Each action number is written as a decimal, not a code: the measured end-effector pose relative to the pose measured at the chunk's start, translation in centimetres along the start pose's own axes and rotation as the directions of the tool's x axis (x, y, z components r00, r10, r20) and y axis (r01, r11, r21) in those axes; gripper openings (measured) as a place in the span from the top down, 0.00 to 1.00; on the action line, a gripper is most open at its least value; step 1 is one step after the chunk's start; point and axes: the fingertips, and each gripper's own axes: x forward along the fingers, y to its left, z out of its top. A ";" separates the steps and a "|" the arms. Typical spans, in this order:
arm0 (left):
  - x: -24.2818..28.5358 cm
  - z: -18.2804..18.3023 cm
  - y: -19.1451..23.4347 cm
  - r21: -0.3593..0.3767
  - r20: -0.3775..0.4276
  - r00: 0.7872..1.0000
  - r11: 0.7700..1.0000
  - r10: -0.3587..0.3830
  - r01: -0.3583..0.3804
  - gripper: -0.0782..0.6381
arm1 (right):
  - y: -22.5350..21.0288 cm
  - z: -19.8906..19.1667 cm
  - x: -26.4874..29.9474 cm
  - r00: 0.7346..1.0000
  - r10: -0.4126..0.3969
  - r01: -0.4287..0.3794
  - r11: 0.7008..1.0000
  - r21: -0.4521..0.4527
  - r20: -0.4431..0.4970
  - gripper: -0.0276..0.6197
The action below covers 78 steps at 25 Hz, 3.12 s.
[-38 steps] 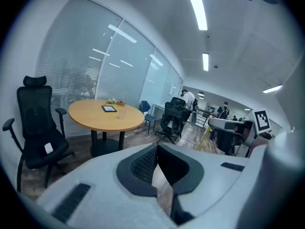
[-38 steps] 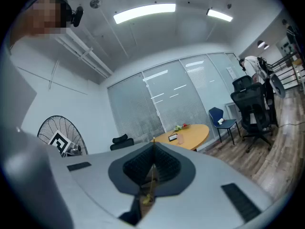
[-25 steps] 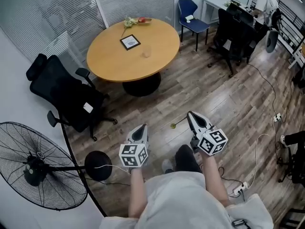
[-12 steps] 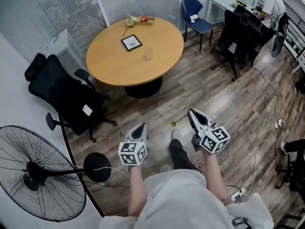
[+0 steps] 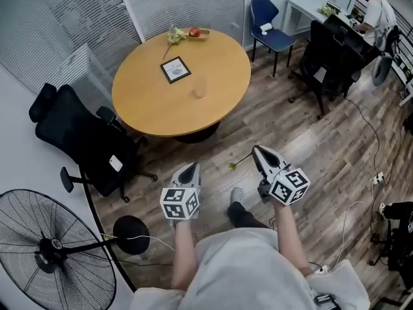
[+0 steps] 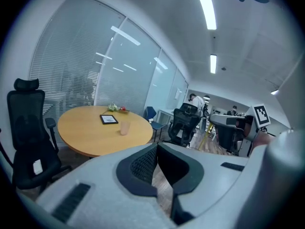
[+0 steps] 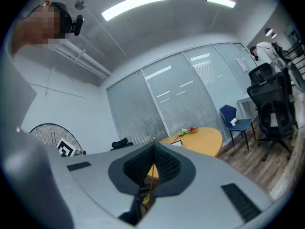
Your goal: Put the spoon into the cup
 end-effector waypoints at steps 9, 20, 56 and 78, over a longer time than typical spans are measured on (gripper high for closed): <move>5.7 3.6 2.7 -0.025 0.005 0.998 0.998 0.062 -0.062 0.88 | -5.0 3.2 6.8 0.999 0.047 -0.047 0.999 0.011 -0.009 0.96; 11.3 5.0 4.4 -0.035 -0.026 0.992 0.992 0.122 -0.123 0.88 | -10.4 4.0 12.3 0.995 0.095 -0.093 0.994 0.059 -0.034 0.96; 20.9 10.5 12.0 -0.014 -0.024 0.989 0.989 0.149 -0.150 0.88 | -18.2 5.9 23.1 0.998 0.058 -0.056 0.995 0.077 -0.024 0.96; 32.4 19.7 28.3 -0.021 -0.050 0.998 0.999 0.040 -0.041 0.88 | -20.0 8.1 45.0 0.998 0.011 -0.010 1.000 0.019 -0.060 0.96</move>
